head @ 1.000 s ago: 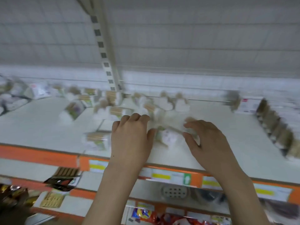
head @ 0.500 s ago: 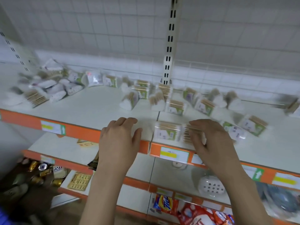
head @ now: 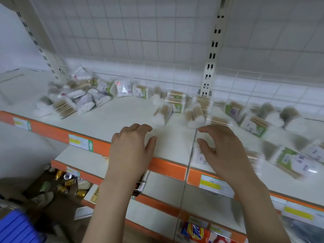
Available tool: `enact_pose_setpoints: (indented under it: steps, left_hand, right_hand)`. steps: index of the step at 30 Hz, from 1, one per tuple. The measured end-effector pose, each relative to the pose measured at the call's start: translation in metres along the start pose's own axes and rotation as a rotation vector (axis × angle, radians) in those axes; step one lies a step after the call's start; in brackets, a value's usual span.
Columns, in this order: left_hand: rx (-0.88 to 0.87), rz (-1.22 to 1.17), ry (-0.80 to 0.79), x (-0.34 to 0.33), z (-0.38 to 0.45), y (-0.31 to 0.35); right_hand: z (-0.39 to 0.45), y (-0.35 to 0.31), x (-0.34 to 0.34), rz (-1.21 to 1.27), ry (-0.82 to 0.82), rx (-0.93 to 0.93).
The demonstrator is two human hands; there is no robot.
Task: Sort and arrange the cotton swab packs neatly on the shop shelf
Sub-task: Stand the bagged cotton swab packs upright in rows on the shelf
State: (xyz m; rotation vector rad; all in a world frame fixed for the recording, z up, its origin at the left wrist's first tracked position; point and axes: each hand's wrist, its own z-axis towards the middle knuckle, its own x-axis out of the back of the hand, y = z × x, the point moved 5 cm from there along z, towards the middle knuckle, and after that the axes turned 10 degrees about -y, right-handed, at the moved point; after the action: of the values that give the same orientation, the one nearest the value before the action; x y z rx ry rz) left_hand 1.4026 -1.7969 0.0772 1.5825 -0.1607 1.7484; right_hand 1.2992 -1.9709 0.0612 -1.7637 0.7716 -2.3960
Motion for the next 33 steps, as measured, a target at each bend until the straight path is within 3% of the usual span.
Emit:
enact_pose_setpoints:
  steps: [19,33]
  left_hand:
    - [0.018,-0.038,-0.038,0.071,0.049,-0.227]
    - [-0.005,-0.069,-0.081,0.068,0.096,-0.278]
  right_hand:
    - [0.089,-0.168,-0.118,-0.026,-0.056,-0.028]
    - [0.143,-0.182,-0.152,-0.047,-0.078,-0.057]
